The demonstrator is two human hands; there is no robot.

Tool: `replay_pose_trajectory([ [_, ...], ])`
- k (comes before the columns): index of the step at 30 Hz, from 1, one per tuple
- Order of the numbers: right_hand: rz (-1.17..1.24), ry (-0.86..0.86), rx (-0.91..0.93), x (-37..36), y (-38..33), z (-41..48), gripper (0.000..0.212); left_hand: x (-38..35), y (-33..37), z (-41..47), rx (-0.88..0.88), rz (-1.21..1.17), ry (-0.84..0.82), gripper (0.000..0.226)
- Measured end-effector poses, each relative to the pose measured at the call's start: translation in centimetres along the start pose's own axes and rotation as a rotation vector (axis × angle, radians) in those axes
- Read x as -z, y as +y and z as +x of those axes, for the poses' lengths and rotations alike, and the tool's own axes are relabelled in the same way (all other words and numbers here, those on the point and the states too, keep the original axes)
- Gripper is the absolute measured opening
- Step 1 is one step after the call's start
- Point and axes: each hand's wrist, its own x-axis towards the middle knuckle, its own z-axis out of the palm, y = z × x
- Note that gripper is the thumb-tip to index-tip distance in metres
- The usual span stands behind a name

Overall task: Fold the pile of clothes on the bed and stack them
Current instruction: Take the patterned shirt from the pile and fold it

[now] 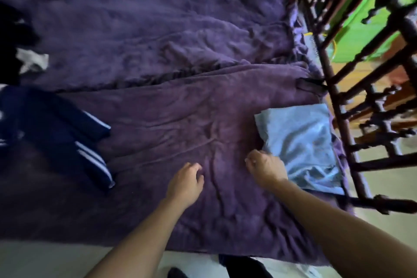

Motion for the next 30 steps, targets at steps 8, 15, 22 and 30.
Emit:
replay_pose_trajectory([
  [8, -0.096, -0.122, 0.290, -3.6, -20.2, -6.1, 0.029, 10.2, -17.3, -13.8, 0.248, -0.059, 0.207, 0.024],
  [15, -0.076, -0.157, 0.418, -5.6, -35.7, -9.6, 0.027, 17.7, -30.0, -23.9, 0.416, -0.129, 0.399, 0.022],
  [22, -0.066, -0.199, 0.448, -6.8, -44.9, -8.9, 0.019, 22.3, -37.4, -25.4, 0.499, -0.163, 0.419, 0.026],
  [30, -0.092, -0.217, 0.490, -8.6, -56.0, -0.2, 0.021, 30.3, -46.4, -20.0, 0.520, -0.193, 0.463, 0.024],
])
